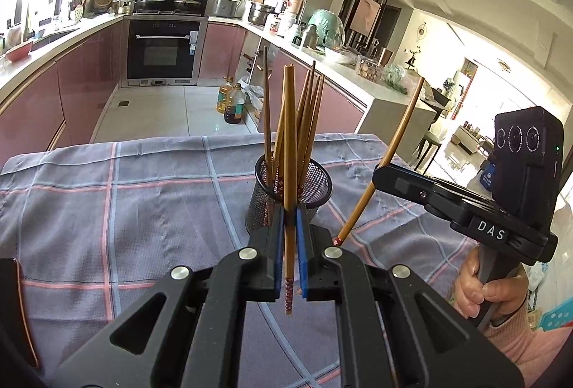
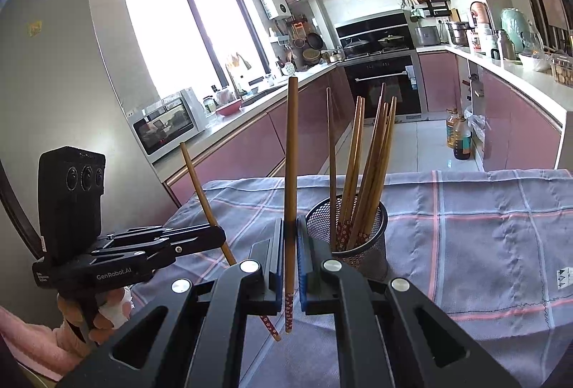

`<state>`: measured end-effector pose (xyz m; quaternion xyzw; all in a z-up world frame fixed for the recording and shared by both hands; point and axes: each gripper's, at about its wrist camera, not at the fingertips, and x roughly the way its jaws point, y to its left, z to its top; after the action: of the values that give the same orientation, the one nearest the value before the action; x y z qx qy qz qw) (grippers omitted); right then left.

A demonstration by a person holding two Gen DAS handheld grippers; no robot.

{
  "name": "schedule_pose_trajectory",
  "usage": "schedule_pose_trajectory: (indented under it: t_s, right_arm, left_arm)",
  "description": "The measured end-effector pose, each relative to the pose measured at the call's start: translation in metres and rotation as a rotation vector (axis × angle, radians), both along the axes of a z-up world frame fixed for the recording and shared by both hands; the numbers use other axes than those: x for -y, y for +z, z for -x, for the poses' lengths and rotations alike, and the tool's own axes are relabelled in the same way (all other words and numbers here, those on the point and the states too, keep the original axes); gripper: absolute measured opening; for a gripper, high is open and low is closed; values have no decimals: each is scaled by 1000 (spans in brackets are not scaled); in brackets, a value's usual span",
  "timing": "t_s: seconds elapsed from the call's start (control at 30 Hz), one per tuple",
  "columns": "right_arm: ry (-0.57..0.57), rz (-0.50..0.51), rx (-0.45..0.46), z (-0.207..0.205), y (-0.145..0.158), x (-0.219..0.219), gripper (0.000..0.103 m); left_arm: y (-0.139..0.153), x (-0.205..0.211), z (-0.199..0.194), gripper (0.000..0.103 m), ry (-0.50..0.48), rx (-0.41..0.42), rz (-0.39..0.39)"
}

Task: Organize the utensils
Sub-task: 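Lower both upright chopsticks toward the mesh cup opening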

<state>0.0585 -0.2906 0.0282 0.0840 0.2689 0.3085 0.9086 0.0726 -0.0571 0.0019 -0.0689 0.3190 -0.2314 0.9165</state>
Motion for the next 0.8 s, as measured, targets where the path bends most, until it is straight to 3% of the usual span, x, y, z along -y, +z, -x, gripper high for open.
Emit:
schedule_pose_trajectory:
  t_s: [0.8]
  right_arm:
    - [11, 24, 89, -11, 37, -8, 6]
  left_arm:
    - [39, 2, -4, 7, -18, 95, 11]
